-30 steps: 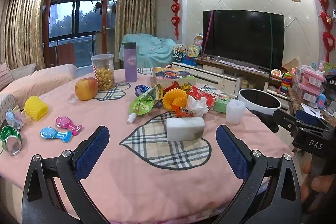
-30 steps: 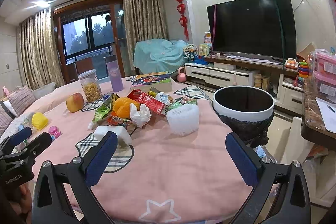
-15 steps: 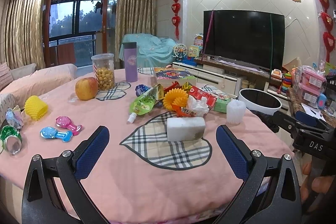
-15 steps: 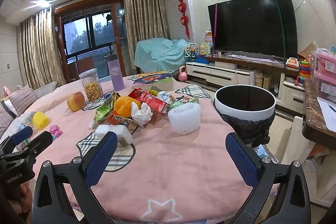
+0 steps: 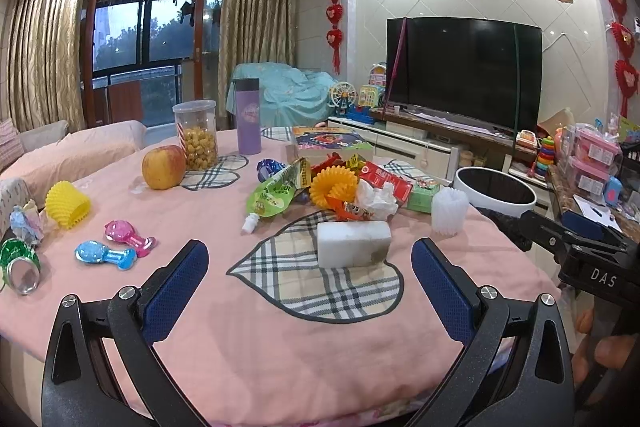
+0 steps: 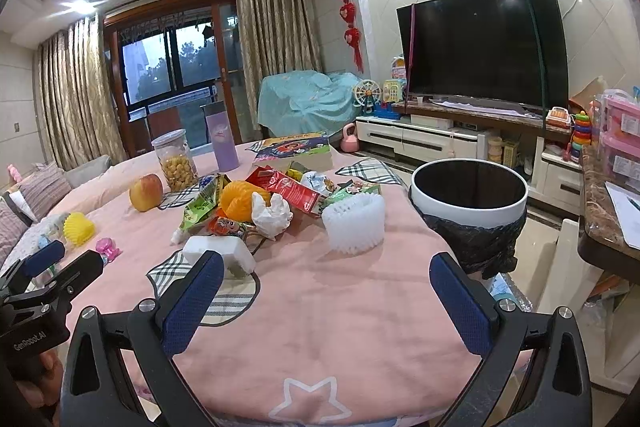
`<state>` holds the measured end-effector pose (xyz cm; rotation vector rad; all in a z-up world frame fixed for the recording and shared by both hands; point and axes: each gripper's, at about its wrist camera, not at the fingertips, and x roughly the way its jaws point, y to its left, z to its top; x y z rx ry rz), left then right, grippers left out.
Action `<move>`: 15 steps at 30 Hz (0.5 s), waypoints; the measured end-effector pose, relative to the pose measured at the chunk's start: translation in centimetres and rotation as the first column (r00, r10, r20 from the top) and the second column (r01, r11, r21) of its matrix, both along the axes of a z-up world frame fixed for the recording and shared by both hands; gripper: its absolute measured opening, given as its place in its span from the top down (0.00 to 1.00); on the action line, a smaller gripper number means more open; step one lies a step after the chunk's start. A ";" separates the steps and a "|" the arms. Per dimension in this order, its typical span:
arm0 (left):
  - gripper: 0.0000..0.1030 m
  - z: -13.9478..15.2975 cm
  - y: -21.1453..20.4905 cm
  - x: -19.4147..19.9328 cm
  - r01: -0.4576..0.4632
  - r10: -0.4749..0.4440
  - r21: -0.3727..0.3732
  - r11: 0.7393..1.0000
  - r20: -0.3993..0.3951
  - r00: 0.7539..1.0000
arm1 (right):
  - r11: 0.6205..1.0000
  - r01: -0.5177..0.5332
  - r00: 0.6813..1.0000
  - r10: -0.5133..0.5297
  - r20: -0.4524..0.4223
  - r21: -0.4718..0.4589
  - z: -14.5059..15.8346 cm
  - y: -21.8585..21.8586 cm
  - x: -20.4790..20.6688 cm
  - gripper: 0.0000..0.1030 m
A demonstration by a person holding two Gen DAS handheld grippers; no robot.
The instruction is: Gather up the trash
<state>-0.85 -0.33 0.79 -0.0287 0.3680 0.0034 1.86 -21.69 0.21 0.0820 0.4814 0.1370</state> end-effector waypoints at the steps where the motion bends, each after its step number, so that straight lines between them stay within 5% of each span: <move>1: 0.00 0.0 0.0 0.0 0.000 0.000 0.000 1.000 -0.001 1.000 | 1.000 0.001 1.000 -0.001 0.000 0.000 0.0 0.0 0.0 0.00; 15: 0.00 -0.6 0.2 0.3 0.006 -0.006 -0.011 1.000 -0.013 1.000 | 1.000 0.000 1.000 0.000 -0.008 0.001 -0.2 0.2 0.0 0.00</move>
